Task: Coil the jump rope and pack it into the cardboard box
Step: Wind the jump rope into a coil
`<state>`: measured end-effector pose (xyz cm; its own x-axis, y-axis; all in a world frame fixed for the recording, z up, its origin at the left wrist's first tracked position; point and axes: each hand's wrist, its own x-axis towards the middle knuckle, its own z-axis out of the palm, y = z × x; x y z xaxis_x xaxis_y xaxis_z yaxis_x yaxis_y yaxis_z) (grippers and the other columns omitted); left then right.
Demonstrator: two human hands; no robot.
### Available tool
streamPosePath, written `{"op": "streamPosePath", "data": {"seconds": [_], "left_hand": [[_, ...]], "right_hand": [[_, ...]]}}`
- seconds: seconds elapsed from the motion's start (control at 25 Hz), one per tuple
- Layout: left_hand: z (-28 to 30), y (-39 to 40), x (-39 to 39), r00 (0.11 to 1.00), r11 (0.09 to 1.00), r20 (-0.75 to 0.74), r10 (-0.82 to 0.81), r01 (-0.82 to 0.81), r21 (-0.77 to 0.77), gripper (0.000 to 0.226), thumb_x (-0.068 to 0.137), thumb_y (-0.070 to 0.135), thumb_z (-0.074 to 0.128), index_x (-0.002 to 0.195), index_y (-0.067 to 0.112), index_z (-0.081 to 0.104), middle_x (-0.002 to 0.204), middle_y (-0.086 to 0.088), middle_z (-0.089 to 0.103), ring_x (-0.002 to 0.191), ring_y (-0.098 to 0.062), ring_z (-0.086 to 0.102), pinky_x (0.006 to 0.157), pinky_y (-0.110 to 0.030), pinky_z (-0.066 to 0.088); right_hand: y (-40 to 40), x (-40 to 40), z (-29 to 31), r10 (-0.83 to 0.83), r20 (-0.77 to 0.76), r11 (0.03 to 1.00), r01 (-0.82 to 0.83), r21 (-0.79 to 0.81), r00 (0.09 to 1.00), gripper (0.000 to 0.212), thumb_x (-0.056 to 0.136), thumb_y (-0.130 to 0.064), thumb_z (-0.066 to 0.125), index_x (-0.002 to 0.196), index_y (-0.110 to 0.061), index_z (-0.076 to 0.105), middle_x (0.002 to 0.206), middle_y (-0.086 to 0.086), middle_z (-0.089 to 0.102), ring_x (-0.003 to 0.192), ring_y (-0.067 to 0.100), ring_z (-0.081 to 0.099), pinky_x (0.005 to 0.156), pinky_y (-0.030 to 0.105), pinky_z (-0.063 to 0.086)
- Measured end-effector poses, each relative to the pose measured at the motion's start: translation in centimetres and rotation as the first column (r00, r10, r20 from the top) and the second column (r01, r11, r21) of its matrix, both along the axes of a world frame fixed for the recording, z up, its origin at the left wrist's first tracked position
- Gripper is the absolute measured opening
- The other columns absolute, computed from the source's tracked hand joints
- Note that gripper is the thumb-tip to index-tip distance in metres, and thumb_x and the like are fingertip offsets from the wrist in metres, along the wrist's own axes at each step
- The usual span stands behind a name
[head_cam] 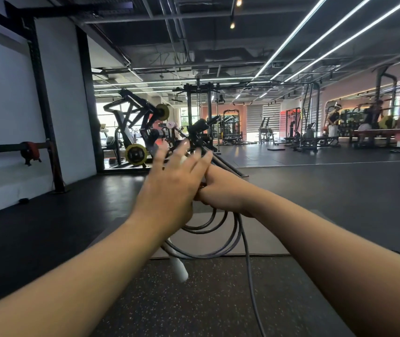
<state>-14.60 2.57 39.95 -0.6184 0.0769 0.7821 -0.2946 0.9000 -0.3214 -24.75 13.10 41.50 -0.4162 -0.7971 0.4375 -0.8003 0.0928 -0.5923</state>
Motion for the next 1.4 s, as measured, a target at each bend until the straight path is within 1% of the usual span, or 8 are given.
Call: {"op": "streamPosePath", "data": {"seconds": [0.2, 0.44, 0.76, 0.92, 1.08, 1.16, 1.32, 1.4], "left_hand": [[0.4, -1.8, 0.0, 0.966, 0.86, 0.231, -0.115, -0.019, 0.509, 0.038, 0.092, 0.007, 0.055, 0.124, 0.026, 0.05, 0.09, -0.005, 0.07, 0.081, -0.026, 0.066, 0.065, -0.038, 0.052], [0.7, -4.0, 0.8, 0.961, 0.356, -0.08, -0.264, 0.174, 0.918, 0.028, 0.105, 0.008, 0.044, 0.095, 0.014, 0.069, 0.061, 0.0, 0.056, 0.046, -0.016, 0.059, 0.054, -0.03, 0.053], [1.5, -4.8, 1.3, 0.901, -0.178, -0.389, -0.19, 0.358, 0.917, 0.031, 0.107, 0.002, 0.038, 0.12, -0.003, 0.066, 0.06, 0.001, 0.045, 0.036, -0.007, 0.04, 0.044, -0.027, 0.054], [2.1, -5.5, 1.1, 0.91, -0.145, -0.399, -0.116, 0.382, 0.913, 0.03, 0.106, 0.004, 0.04, 0.112, 0.006, 0.07, 0.061, 0.002, 0.049, 0.037, -0.007, 0.037, 0.042, -0.024, 0.05], [1.8, -6.5, 1.9, 0.975, 0.268, -0.217, -0.055, 0.224, 0.937, 0.03, 0.1, 0.01, 0.05, 0.077, 0.02, 0.066, 0.062, -0.001, 0.053, 0.049, -0.022, 0.046, 0.057, -0.037, 0.048], [1.4, -6.5, 1.9, 0.982, 0.3, -0.188, 0.034, 0.169, 0.939, 0.028, 0.094, 0.012, 0.055, 0.068, 0.018, 0.065, 0.051, 0.001, 0.051, 0.051, -0.024, 0.049, 0.057, -0.037, 0.045], [1.4, -5.5, 0.7, 0.784, -0.326, -0.56, 0.269, 0.621, 0.713, 0.033, 0.102, 0.009, 0.038, 0.094, 0.01, 0.07, 0.049, 0.004, 0.046, 0.041, -0.014, 0.036, 0.037, -0.019, 0.04], [2.3, -5.3, 0.6, 0.696, -0.447, -0.61, 0.379, 0.715, 0.538, 0.038, 0.101, 0.005, 0.029, 0.1, 0.011, 0.067, 0.068, -0.004, 0.052, 0.044, -0.018, 0.047, 0.037, -0.019, 0.045]], "right_hand": [[1.3, -0.1, 0.7, 0.053, 0.153, 0.996, -0.064, 0.068, 0.987, 0.034, 0.09, -0.008, 0.067, 0.122, -0.01, 0.057, 0.095, 0.016, 0.067, 0.077, 0.023, 0.057, 0.071, 0.039, 0.046], [4.0, -2.5, -2.4, 0.044, 0.611, 0.974, -0.169, 0.148, 0.791, 0.085, 0.078, -0.086, 0.052, 0.118, -0.012, 0.066, 0.119, 0.029, 0.07, 0.076, 0.031, 0.067, 0.084, 0.054, 0.06], [2.8, -2.6, -6.8, 0.104, 0.772, 0.955, -0.28, 0.099, 0.627, 0.096, 0.075, -0.092, 0.041, 0.151, -0.031, 0.037, 0.135, 0.024, 0.064, 0.111, 0.043, 0.07, 0.09, 0.05, 0.058], [2.2, -1.6, -8.9, 0.173, 0.657, 0.913, -0.369, 0.172, 0.734, 0.055, 0.1, -0.047, 0.057, 0.13, -0.001, 0.063, 0.11, 0.016, 0.078, 0.099, 0.03, 0.065, 0.084, 0.038, 0.051], [2.4, -3.2, -6.5, 0.143, 0.607, 0.989, -0.14, -0.052, 0.782, 0.042, 0.105, -0.048, 0.045, 0.099, -0.011, 0.063, 0.058, 0.0, 0.049, 0.047, 0.017, 0.05, 0.054, 0.033, 0.053], [2.1, -4.0, -5.0, 0.154, 0.653, 0.966, 0.025, -0.256, 0.742, 0.034, 0.105, -0.045, 0.049, 0.096, -0.014, 0.059, 0.058, -0.003, 0.029, 0.042, 0.011, 0.026, 0.041, 0.022, 0.033], [1.8, -3.8, -4.7, 0.146, 0.627, 0.957, 0.051, -0.285, 0.765, 0.025, 0.098, -0.033, 0.067, 0.095, -0.008, 0.071, 0.062, -0.001, 0.035, 0.048, 0.012, 0.032, 0.042, 0.021, 0.024], [2.1, -3.8, -5.3, -0.031, 0.505, 0.985, 0.113, -0.133, 0.862, 0.041, 0.09, -0.051, 0.072, 0.078, -0.012, 0.076, 0.057, 0.0, 0.042, 0.047, 0.015, 0.037, 0.044, 0.023, 0.029]]}}
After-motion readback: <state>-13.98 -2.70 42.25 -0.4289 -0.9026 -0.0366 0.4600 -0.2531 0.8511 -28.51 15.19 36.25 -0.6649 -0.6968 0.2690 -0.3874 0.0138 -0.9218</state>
